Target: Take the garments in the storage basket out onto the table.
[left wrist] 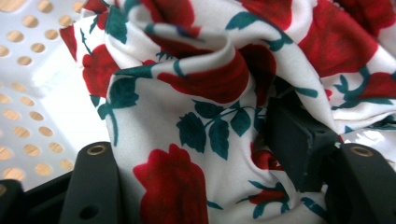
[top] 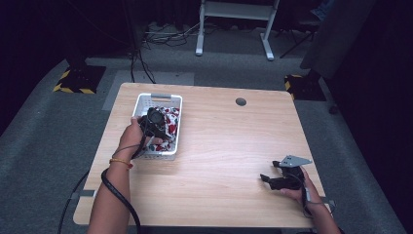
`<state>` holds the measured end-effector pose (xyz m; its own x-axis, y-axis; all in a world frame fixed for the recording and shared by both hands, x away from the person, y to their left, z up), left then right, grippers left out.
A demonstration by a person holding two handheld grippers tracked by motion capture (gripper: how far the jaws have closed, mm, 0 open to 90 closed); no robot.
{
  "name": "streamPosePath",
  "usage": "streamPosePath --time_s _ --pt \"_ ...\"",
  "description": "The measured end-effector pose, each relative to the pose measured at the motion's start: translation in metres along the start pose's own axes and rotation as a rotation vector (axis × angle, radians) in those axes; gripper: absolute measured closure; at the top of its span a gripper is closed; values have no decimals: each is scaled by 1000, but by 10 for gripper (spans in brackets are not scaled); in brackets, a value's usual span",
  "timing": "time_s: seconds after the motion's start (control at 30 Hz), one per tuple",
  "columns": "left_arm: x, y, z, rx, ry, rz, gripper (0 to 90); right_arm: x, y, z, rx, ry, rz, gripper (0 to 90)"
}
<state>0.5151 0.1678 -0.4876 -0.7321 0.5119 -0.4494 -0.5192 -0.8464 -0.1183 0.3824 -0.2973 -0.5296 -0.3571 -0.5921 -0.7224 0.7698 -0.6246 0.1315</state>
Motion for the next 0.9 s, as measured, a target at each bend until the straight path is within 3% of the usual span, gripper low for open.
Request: streamPosePath --time_s 0.23,0.43,0.67,0.9 --pt "0 1 -4 -7 -33 -16 392 0 0 0 -1 0 1 195" --pt "0 2 -6 12 -61 -23 448 0 0 0 -1 0 0 195" --pt "0 3 -7 52 -75 -29 568 0 0 0 0 0 0 195" --pt "-1 2 -7 66 -82 -22 686 0 0 0 0 0 0 194"
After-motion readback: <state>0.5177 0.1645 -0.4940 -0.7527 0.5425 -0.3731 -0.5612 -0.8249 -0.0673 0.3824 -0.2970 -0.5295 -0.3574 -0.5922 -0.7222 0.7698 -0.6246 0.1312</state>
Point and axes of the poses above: each handheld gripper's, and its own axes: z roughly backward along the jaws, x roughly out of its underside, y roughly to its right, the point moved 3 cm from there along -z, roughly forward along the jaws, and after that the axes turned 10 degrees about z, right-handed, at the moved point
